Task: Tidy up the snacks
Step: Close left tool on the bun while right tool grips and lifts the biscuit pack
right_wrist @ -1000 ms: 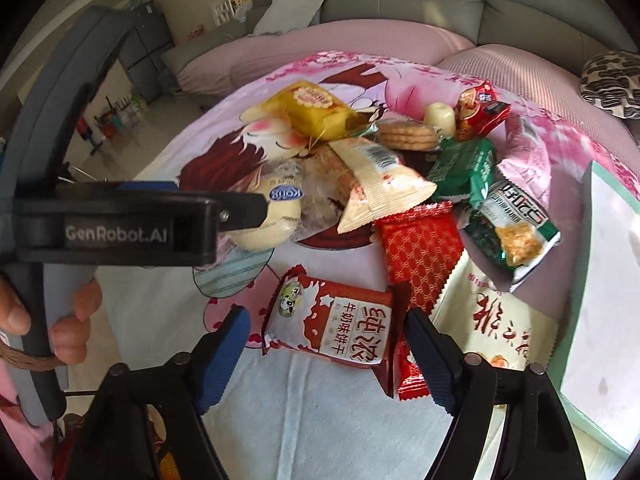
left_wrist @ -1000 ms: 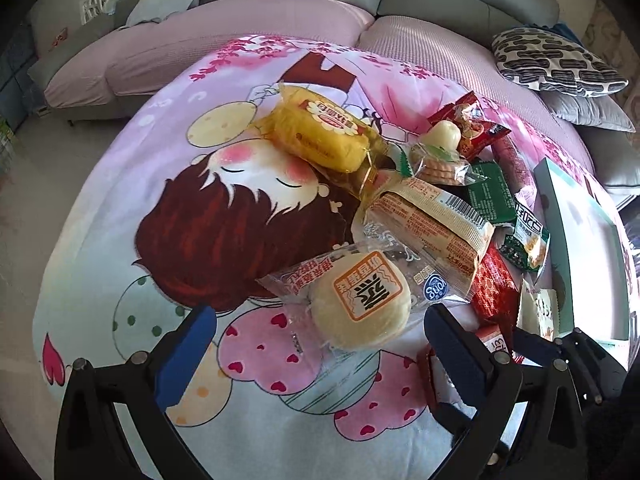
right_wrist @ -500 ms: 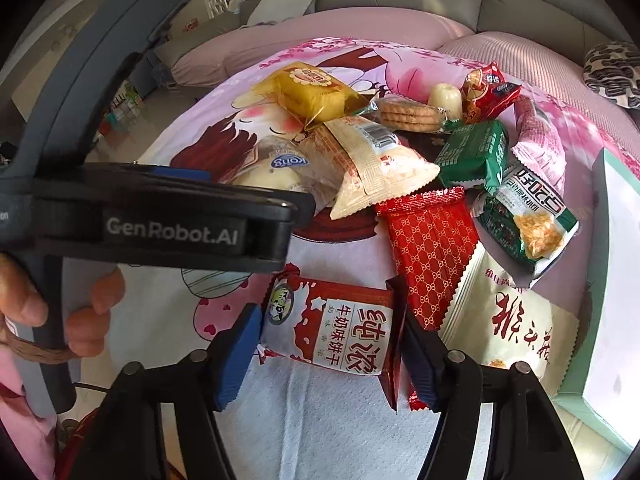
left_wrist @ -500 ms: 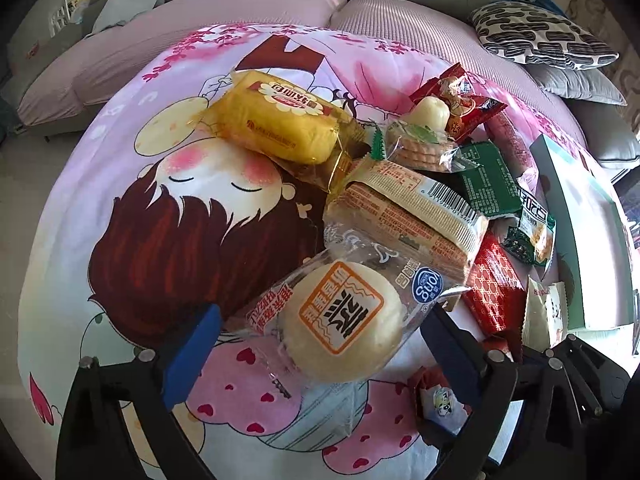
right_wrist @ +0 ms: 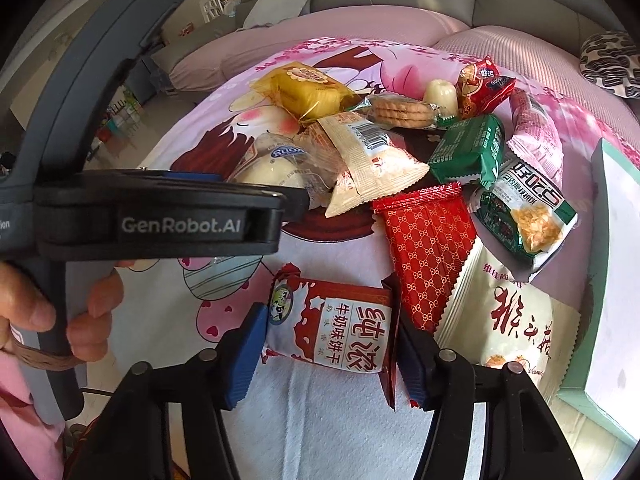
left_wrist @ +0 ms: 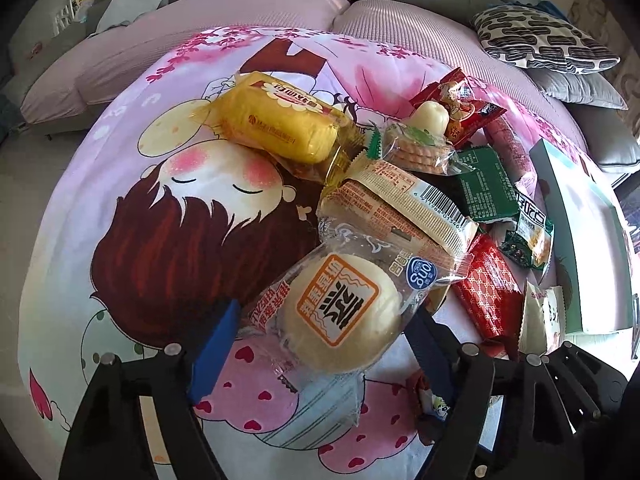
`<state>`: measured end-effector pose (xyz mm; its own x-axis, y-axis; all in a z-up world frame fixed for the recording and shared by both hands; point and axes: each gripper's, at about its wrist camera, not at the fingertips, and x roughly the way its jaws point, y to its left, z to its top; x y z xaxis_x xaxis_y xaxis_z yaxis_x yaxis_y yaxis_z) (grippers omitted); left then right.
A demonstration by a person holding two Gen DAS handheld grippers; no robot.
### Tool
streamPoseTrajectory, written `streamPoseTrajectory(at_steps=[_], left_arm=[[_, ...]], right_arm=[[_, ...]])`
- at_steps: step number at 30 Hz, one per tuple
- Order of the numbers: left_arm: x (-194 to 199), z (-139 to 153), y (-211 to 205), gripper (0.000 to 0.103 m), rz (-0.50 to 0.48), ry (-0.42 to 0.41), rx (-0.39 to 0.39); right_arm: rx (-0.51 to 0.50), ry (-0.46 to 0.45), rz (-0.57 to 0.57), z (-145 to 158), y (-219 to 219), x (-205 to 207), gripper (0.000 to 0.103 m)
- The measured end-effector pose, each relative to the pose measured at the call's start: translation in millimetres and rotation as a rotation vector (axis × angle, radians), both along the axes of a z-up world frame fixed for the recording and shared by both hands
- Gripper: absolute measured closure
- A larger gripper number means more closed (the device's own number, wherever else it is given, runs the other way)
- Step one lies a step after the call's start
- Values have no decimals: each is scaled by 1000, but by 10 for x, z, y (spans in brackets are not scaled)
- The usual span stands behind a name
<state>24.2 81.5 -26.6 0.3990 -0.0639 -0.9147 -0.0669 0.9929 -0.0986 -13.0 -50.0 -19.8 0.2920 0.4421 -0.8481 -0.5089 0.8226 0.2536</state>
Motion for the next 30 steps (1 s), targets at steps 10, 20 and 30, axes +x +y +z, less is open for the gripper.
streamPoseTrajectory(at_steps=[10,20,30], left_arm=[[-181,184,-8,43,14,-25,0],[-261,310,-8,52,56,-40,4],[-300,427,10,57,81,-57,17]], right_arm=[[8,10,-15,69,-61,-25,40],[41,0,-21,197,-155,-70,41],[79,-6,-28,312,-211,-101,41]])
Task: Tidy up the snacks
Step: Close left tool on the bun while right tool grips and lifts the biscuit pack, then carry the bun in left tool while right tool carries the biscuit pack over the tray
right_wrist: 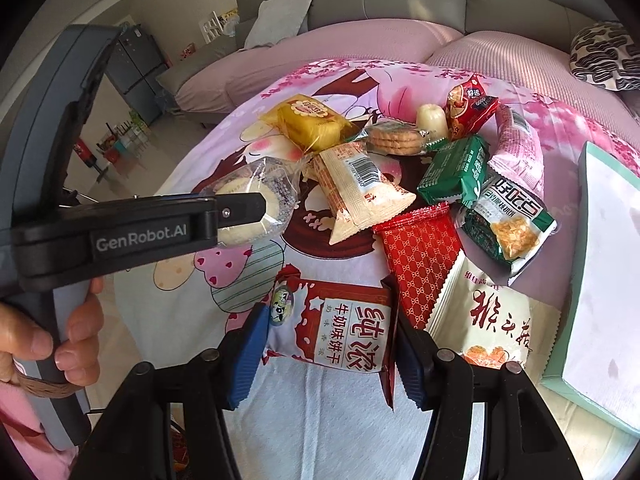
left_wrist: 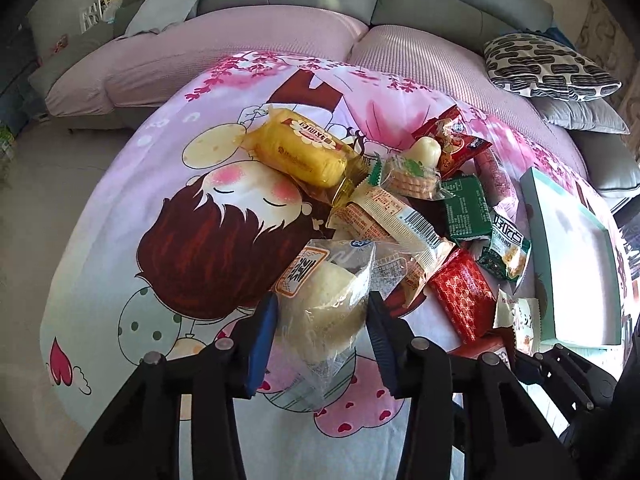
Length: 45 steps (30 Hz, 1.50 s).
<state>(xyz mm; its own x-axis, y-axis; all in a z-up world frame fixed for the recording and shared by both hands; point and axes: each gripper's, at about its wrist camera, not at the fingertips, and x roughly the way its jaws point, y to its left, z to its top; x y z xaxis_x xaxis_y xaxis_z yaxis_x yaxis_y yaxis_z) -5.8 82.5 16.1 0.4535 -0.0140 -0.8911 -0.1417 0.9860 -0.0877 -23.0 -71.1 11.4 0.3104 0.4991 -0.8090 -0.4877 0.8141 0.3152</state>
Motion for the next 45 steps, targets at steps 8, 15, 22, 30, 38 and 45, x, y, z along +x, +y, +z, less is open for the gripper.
streamPoseTrajectory(at_steps=[8,15,22,30,38,45], left_arm=[[-78,138,8,58,19,-23,5],[-152,321,-9,59,32,-54,17],[-170,541,-126,59,17,-94,33],[-13,710,-439,59,-17,-128,-8],[213,826,-953,59,-97,-167,-60],[364,854,-1440,59,-192,-181,-85]], right_arm=[[38,-15,-15,99,-81,-31,41],[69,-28,-18,207,-139,-45,41],[101,-54,-45,325,-250,-21,41],[112,-63,-142,449,-589,113,41],[101,-94,-374,554,-1326,320,41],[105,-90,-617,547,-2121,405,41]])
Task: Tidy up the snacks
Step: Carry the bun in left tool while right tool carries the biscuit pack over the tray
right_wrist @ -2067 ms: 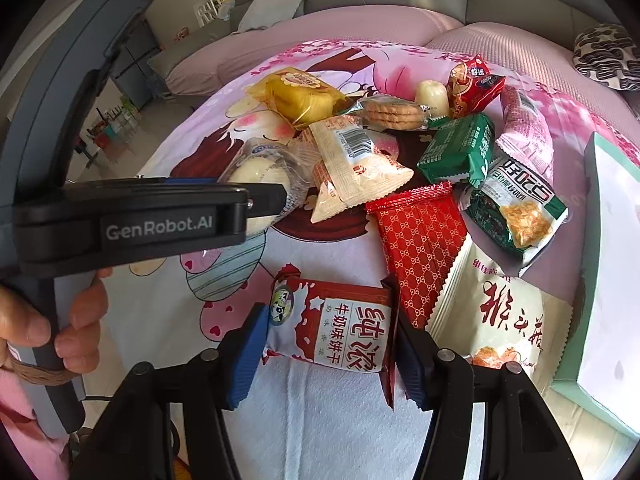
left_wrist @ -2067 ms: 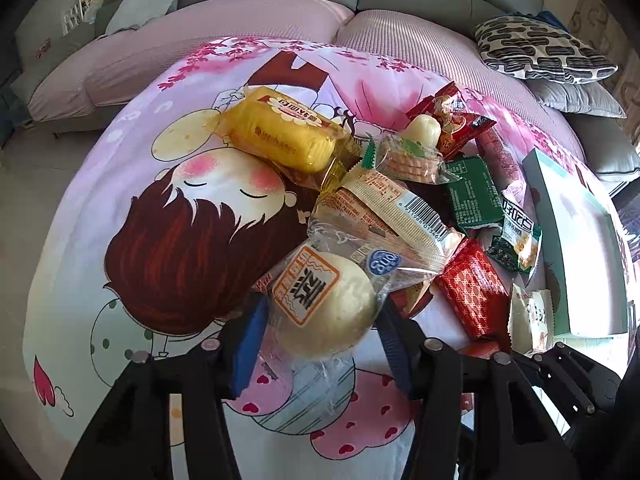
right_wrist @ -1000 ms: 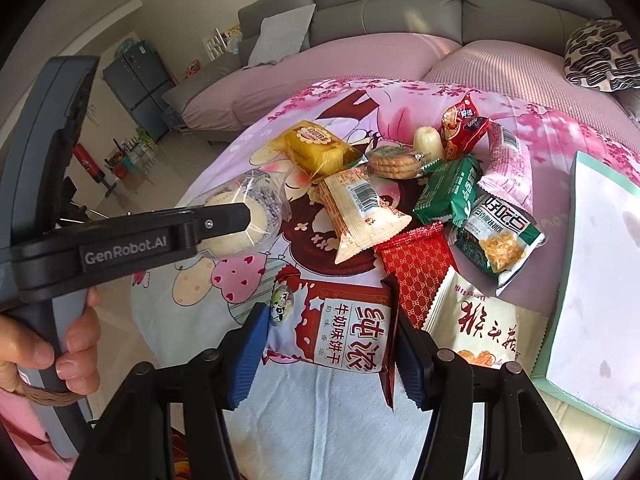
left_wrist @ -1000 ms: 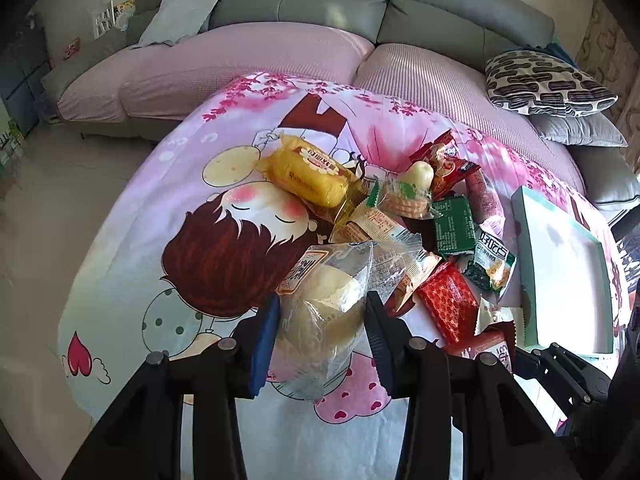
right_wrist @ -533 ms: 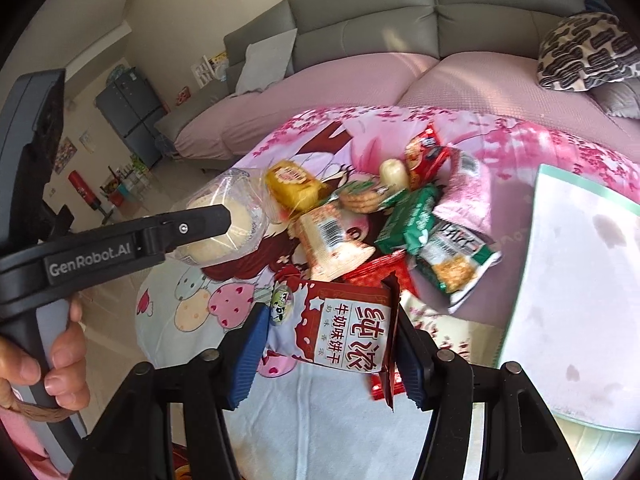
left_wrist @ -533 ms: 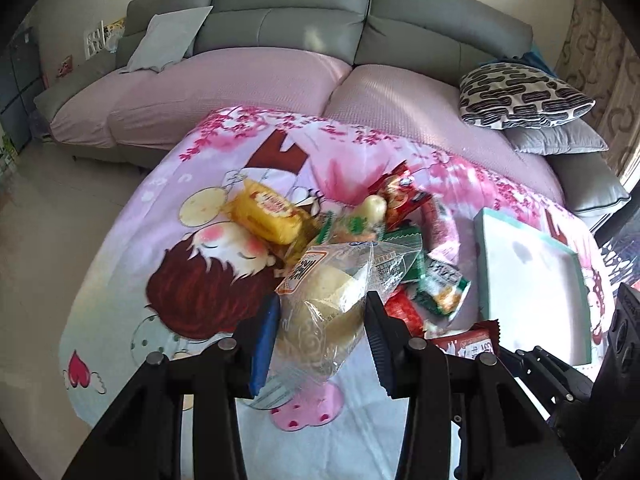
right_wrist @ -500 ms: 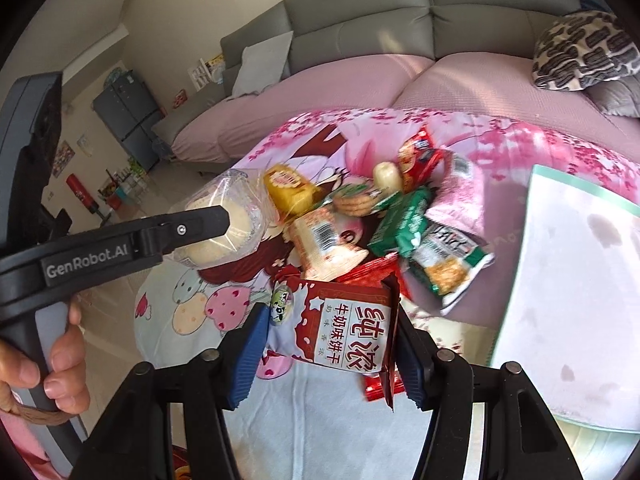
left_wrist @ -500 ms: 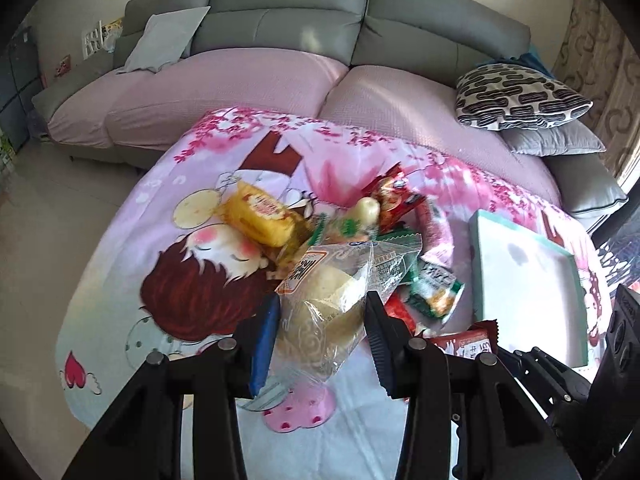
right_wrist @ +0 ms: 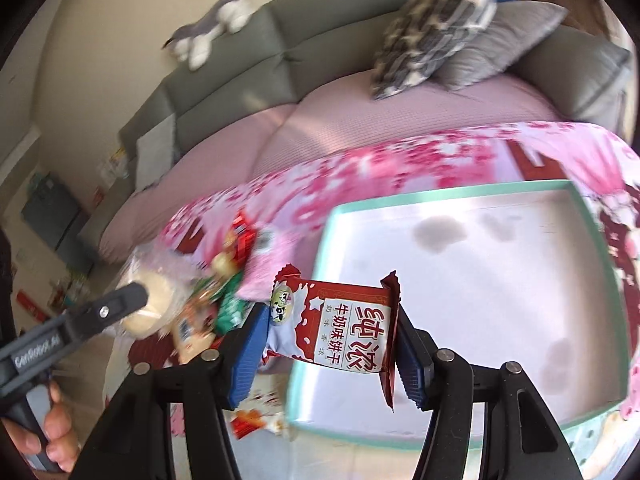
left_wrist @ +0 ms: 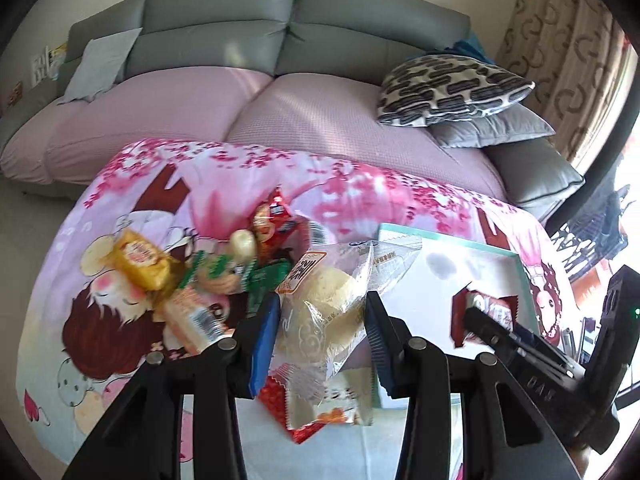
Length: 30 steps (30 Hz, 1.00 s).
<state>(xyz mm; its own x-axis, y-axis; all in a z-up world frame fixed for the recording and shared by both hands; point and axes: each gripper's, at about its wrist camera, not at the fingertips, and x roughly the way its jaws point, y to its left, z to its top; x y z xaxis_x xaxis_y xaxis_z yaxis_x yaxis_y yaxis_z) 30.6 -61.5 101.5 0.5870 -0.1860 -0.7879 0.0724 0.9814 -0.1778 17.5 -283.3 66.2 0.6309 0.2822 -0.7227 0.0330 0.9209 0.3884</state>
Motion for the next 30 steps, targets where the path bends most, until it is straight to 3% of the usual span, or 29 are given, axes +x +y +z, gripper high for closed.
streamPoseTrajectory(at_steps=[9,14,21,30], left_arm=[[140,-34,-559,59,-107,-17,-22],[220,-116,-812,59,-154,-18,-21],[357,-265,-1035,59,-188,-20,-14],[609,-746,-1243,59,-184,13,69]], right_arm=[[-28,-3,-256,-15,-842,-80,41],[-50,-8,-339,-21,-1117,-148,41],[-70,12,-335,-102,-1131,-70,41],[-61,117,-329,-470,-1169,163,41]])
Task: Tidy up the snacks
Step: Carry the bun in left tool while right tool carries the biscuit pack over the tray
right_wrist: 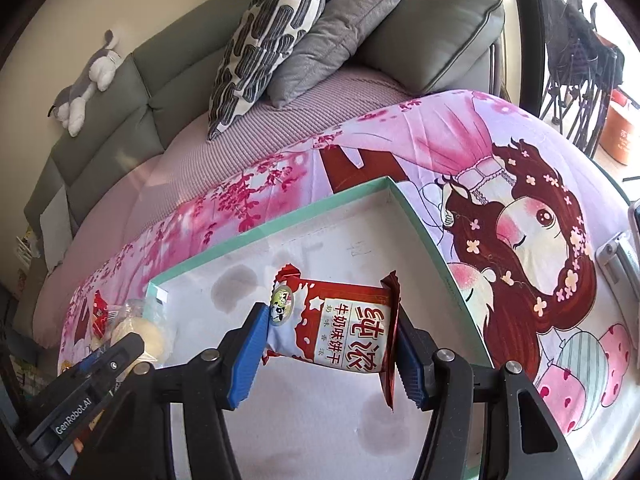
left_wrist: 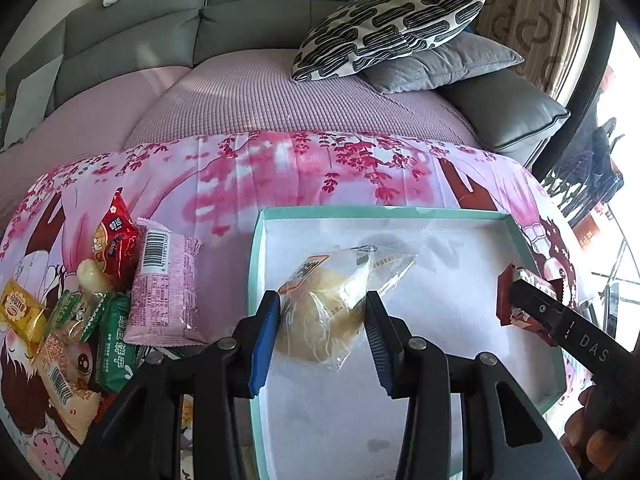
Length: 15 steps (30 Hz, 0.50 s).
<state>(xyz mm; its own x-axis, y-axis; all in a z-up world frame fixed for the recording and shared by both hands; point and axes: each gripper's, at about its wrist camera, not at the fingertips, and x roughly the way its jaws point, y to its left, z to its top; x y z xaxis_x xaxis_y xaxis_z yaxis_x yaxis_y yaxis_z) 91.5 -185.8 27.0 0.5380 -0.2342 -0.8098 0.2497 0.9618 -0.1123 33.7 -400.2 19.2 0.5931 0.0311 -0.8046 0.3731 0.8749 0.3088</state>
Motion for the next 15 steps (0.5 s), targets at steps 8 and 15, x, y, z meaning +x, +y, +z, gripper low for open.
streamPoseTrajectory(at_steps=[8,15], left_arm=[[10,-9,-111,59,-27,-22,27],[12,-183,-238,59,-60,45,12]], right_arm=[[-11,61,-13,-204,-26,86,41],[-10,90,-30,-274,-54,89,41]])
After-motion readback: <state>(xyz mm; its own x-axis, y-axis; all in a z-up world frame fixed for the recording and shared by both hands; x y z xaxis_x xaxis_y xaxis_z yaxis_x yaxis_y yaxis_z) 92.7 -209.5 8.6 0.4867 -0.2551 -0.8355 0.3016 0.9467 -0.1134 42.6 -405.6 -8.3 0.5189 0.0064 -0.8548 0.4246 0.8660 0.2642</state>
